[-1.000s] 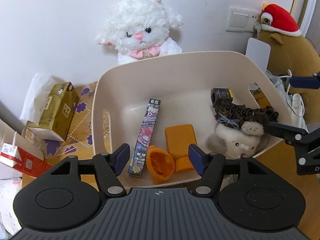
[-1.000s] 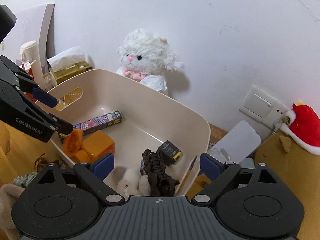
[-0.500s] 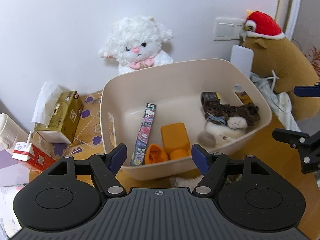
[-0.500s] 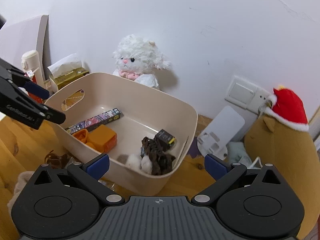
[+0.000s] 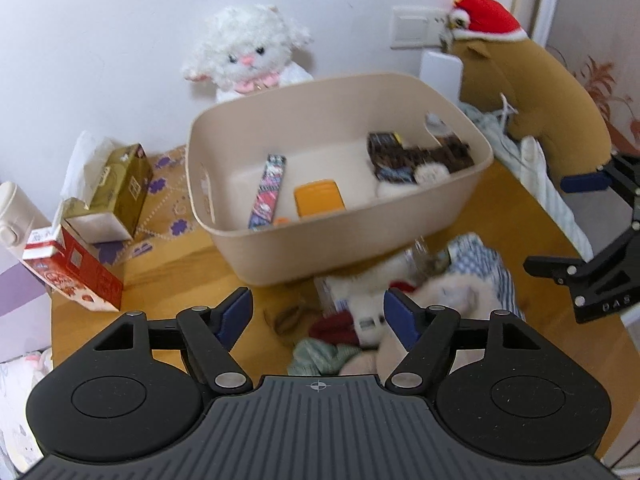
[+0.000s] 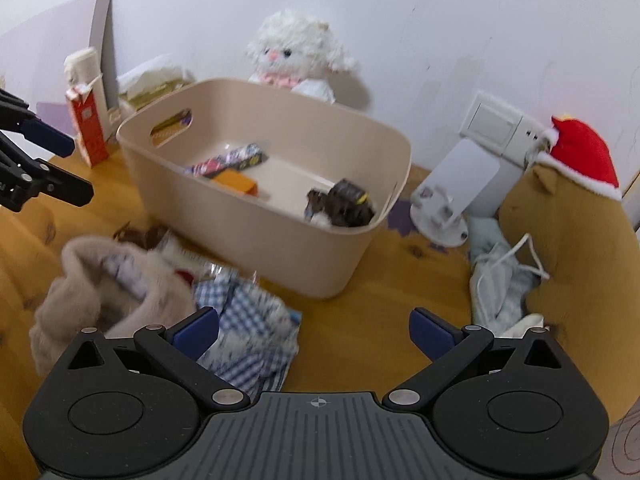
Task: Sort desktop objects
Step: 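Move both tools back toward the beige fluffy fabric items on the table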
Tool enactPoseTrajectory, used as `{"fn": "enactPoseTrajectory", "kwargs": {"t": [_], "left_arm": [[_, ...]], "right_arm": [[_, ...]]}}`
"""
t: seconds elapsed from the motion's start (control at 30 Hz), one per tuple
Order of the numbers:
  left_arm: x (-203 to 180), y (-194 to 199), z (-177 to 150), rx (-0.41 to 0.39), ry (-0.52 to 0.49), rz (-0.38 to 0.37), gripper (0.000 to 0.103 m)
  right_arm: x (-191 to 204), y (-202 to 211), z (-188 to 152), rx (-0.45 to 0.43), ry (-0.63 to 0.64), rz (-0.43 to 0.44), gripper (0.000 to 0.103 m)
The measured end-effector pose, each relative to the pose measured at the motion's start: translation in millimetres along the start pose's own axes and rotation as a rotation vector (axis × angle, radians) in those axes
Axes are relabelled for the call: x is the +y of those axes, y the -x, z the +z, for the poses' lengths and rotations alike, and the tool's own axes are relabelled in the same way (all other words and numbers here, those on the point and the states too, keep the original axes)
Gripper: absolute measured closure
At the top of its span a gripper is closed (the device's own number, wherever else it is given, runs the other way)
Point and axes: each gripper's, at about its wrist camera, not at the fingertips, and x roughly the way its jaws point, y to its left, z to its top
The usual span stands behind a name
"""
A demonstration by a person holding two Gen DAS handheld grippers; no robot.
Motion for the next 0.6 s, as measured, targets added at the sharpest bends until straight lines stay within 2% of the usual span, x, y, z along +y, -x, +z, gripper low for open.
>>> {"fn": "enactPoseTrajectory", "kwargs": {"t": [0.27, 0.6], "left_arm": [[-7, 2, -29, 0.055, -0.022, -0.033, 0.029], [-11, -15, -69, 0.191, -0.008, -0.094, 0.029]], "right_arm": [[15, 7, -15, 0.009, -0.032, 0.08, 0.0], [42, 4, -10, 0.007, -0.051, 0.172, 0.002]]}}
